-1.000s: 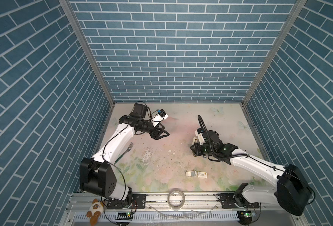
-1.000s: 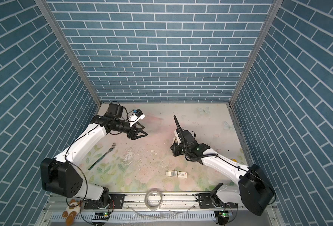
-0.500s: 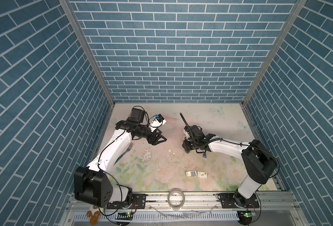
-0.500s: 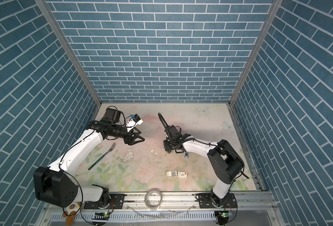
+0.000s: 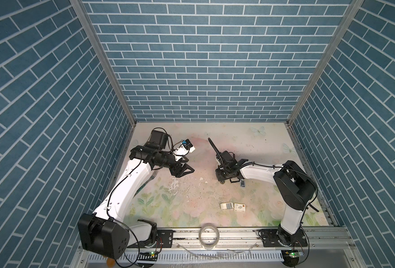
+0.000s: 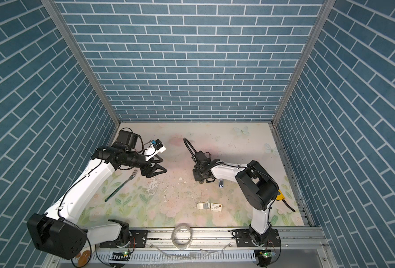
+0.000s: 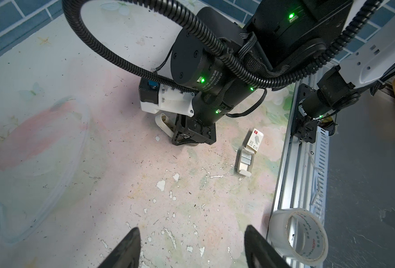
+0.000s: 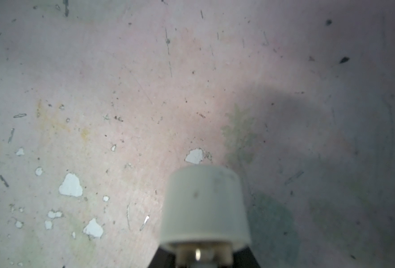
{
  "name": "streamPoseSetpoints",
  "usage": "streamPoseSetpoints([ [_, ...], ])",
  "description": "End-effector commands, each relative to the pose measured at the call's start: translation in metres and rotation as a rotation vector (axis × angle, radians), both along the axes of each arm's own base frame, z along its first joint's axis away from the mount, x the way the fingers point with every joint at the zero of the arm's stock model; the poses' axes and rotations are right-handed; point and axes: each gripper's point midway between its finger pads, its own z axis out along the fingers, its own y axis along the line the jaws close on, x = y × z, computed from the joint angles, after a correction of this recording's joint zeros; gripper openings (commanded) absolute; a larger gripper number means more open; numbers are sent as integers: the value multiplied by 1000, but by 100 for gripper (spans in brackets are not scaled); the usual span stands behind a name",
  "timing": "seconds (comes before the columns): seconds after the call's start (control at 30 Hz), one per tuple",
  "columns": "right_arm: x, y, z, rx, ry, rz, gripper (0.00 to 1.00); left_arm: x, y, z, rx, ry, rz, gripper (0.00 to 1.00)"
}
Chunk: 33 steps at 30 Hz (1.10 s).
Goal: Load the staples into the stapler
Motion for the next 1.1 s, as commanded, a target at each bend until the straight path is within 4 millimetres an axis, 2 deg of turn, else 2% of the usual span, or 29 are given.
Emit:
streamPoseSetpoints([
  [0.0,-5,-6,-11,-69,9,23,31,-7,2,-3,0,26,-4,73],
  [0.13,-7,-8,-10,-82,5,24,38,-6,1,-2,-8,27,-4,74],
  [0.33,-7,-9,3,-67,-17,23,46,-8,1,-7,3,51,-18,79],
  [0.5,-9,-15,33,-41,-67,3,48,-5,3,-8,17,56,11,83],
  [0.53,-11,-19,42,-41,-76,-3,48,-2,4,-8,21,59,28,86],
  [0.57,-15,-22,50,-38,-84,-5,48,-1,4,-6,23,59,33,94],
  [0.6,-19,-26,59,-33,-91,-7,48,-1,4,-4,20,58,33,96],
  [0.7,-41,-40,86,-8,-102,-23,47,1,1,5,-6,39,34,96],
  [0.8,-72,-56,101,40,-86,-49,44,6,-1,8,-19,17,42,98],
  [0.93,-117,-64,99,151,-23,-71,41,14,-7,8,-32,4,37,98],
  [1.07,-147,-59,90,226,18,-65,36,15,-19,1,-33,15,5,97],
])
